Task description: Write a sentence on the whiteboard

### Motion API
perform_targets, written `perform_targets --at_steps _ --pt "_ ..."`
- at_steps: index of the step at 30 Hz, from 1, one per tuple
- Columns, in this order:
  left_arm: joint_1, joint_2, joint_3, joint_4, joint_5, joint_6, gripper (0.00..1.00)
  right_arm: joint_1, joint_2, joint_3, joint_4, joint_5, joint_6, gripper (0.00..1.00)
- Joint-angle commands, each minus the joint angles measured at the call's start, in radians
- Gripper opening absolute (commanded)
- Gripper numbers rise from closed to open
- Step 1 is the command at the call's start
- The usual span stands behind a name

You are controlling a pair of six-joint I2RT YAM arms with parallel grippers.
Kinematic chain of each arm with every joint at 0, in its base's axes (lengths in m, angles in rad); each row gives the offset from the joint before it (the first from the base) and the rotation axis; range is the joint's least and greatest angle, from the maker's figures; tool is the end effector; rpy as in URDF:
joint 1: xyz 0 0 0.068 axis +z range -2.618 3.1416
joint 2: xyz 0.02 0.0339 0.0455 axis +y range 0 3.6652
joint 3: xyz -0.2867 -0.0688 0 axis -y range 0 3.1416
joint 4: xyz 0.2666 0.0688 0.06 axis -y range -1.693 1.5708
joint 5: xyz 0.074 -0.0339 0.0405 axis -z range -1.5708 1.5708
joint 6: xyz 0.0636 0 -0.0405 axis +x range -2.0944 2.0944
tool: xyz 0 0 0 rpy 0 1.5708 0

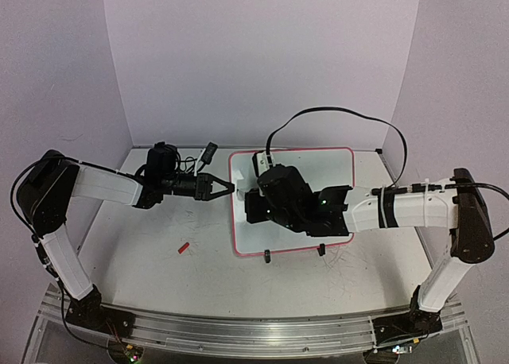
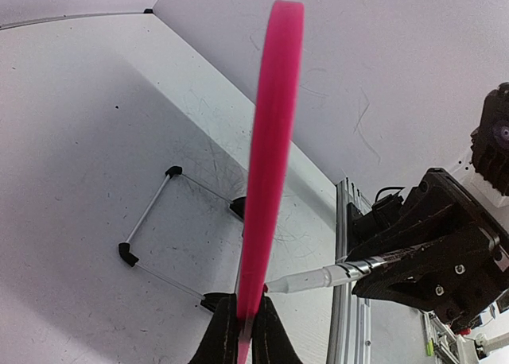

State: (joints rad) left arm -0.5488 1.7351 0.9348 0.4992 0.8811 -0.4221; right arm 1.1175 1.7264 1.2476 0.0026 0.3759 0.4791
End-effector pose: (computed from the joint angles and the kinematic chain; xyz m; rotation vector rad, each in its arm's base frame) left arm 0.3199 -0.2531 0.2129 0.7868 1.8736 -1.4602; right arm 0.2168 0.3917 0.2661 -0.4187 2.0257 0.6240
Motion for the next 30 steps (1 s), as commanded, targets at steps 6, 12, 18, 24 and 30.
perform_targets --at_steps 6,12,18,24,30 --pt "-0.003 -0.011 0.017 0.028 0.058 -0.023 0.0 -0.005 0.013 -0.018 -0.044 0.018 0.032 0.0" --pt "-0.002 -0.004 0.022 0.029 0.06 -0.023 0.0 -0.001 0.02 -0.021 -0.046 0.008 0.042 0.0" --pt "-0.003 -0.006 0.021 0.028 0.06 -0.024 0.0 0.005 0.025 -0.024 -0.051 0.002 0.049 0.0" --pt "-0.003 -0.006 0.021 0.028 0.062 -0.025 0.0 0.01 0.024 -0.028 -0.052 0.0 0.054 0.0" --pt "-0.004 -0.007 0.02 0.028 0.061 -0.026 0.0 0.011 0.028 -0.034 -0.053 -0.003 0.061 0.0"
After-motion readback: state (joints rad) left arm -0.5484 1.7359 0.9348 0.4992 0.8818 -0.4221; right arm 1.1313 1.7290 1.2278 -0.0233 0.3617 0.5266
